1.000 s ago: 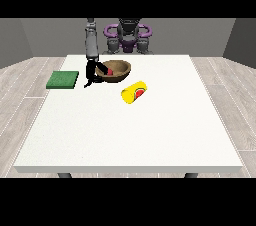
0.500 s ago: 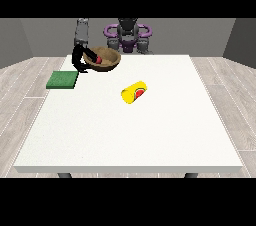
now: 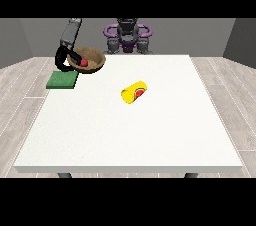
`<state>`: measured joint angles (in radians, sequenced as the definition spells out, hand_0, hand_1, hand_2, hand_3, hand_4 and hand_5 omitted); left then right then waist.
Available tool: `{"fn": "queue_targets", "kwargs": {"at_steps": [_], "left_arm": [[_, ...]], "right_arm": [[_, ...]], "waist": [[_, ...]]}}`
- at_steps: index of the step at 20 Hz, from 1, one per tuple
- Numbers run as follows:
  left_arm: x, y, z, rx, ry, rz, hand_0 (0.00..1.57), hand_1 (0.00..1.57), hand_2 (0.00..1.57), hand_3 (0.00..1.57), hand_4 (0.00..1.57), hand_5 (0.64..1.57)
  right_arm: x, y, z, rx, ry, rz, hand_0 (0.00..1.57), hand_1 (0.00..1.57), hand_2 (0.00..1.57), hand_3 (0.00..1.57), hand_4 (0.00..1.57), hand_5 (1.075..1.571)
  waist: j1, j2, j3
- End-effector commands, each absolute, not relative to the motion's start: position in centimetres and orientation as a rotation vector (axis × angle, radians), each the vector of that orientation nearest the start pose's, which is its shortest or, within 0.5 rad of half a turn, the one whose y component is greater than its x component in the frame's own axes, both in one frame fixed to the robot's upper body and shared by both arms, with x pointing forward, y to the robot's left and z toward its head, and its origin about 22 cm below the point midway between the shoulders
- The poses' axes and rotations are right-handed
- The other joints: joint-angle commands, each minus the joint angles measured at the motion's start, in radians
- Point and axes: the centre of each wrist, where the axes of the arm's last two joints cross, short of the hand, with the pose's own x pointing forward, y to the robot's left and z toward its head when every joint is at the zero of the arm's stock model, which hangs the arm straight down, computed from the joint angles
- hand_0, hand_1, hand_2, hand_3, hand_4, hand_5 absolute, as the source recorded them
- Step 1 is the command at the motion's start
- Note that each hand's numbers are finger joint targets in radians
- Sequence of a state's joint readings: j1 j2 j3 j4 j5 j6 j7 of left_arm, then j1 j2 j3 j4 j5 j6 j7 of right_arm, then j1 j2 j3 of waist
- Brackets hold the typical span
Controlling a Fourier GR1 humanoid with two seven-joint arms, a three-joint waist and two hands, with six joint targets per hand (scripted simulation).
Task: Pick the cup and pour the ball into the bowl, then pick the bowl and place it on the pad
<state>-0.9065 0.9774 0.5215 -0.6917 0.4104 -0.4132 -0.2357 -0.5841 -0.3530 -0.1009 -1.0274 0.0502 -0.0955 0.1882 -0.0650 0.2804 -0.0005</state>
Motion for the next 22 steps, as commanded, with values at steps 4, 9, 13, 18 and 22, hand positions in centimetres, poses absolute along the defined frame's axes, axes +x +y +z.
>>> {"fn": "queue_targets", "kwargs": {"at_steps": [4,9,13,18,22], "left_arm": [[33.7,49.6,31.7,0.235,-2.290,0.089,0.00,0.00,0.00,0.00,0.00,1.533],[33.1,49.3,32.0,0.233,-2.297,0.037,0.00,0.00,0.00,0.00,0.00,1.535],[32.1,49.4,34.5,0.259,-2.350,0.028,0.00,0.00,0.00,0.00,0.01,1.532],[31.4,47.7,37.5,0.233,-2.396,0.006,0.00,0.00,0.00,0.00,0.13,1.532],[30.1,46.9,39.8,0.230,-2.439,0.022,0.00,0.00,0.00,0.00,0.00,1.538]], "right_arm": [[39.4,-33.6,11.1,-0.435,-1.478,0.112,1.57,1.57,1.57,1.57,1.30,1.528],[37.2,-40.6,9.8,-0.430,-1.511,0.042,1.57,1.57,1.57,1.23,1.30,1.536],[37.8,-41.6,11.1,-0.401,-1.545,0.014,1.57,1.57,1.57,1.00,1.30,1.541],[37.0,-45.0,12.3,-0.482,-1.579,-0.005,1.57,1.57,1.57,0.59,1.30,1.552],[36.5,-46.7,12.5,-0.488,-1.605,0.003,1.57,1.57,1.57,0.21,1.28,1.554]], "waist": [[0.012,0.053,0.0012],[0.036,0.072,0.0021],[0.044,0.108,0.0017],[0.072,0.164,0.0028],[0.067,0.208,0.0034]]}}
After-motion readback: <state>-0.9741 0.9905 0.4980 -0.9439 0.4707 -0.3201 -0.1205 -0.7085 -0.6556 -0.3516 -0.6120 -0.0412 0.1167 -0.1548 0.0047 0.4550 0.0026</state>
